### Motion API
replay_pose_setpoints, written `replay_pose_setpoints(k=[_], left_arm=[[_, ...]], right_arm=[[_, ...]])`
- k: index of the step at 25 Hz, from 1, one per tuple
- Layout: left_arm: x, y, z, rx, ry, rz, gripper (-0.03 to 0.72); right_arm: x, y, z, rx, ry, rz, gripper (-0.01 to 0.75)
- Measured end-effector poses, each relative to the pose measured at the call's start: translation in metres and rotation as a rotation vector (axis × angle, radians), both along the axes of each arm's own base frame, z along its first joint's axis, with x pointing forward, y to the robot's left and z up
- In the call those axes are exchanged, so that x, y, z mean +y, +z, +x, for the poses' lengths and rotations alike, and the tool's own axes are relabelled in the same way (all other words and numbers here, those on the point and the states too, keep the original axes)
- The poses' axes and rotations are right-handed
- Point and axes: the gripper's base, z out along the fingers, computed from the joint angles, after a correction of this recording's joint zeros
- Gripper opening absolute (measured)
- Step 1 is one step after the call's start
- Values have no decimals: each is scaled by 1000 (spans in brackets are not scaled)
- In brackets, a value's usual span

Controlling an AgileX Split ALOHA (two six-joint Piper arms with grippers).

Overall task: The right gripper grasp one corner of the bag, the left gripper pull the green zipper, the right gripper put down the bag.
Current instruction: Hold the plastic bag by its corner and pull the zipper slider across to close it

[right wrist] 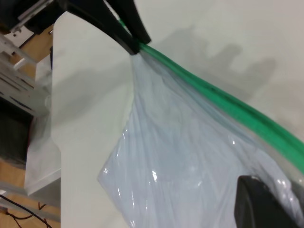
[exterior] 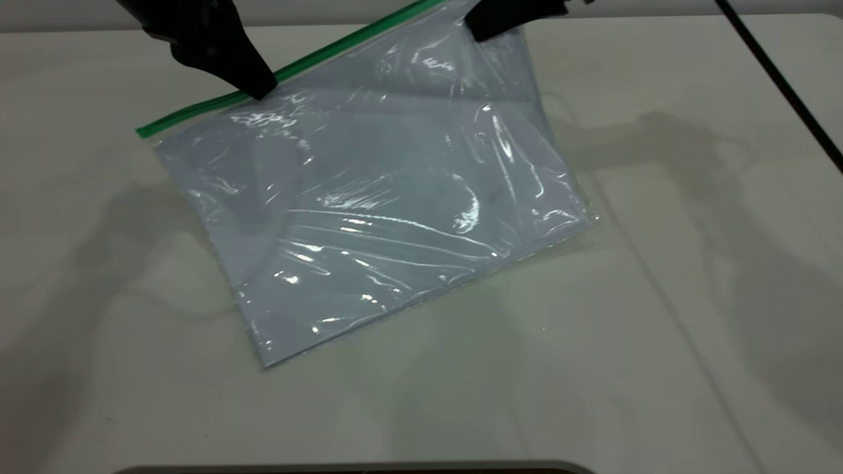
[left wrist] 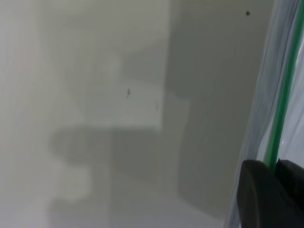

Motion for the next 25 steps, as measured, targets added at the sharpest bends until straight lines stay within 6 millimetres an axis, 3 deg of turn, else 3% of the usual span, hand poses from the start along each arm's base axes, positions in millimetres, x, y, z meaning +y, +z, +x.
replay_pose_setpoints(k=[15, 25], left_arm=[[5, -3, -5, 110, 111, 54, 55], [7, -4, -7, 150, 157, 76, 60]], right_arm=[[-48, -6, 11, -14, -86, -73, 33], [-55, -7, 12, -19, -94, -88, 44]])
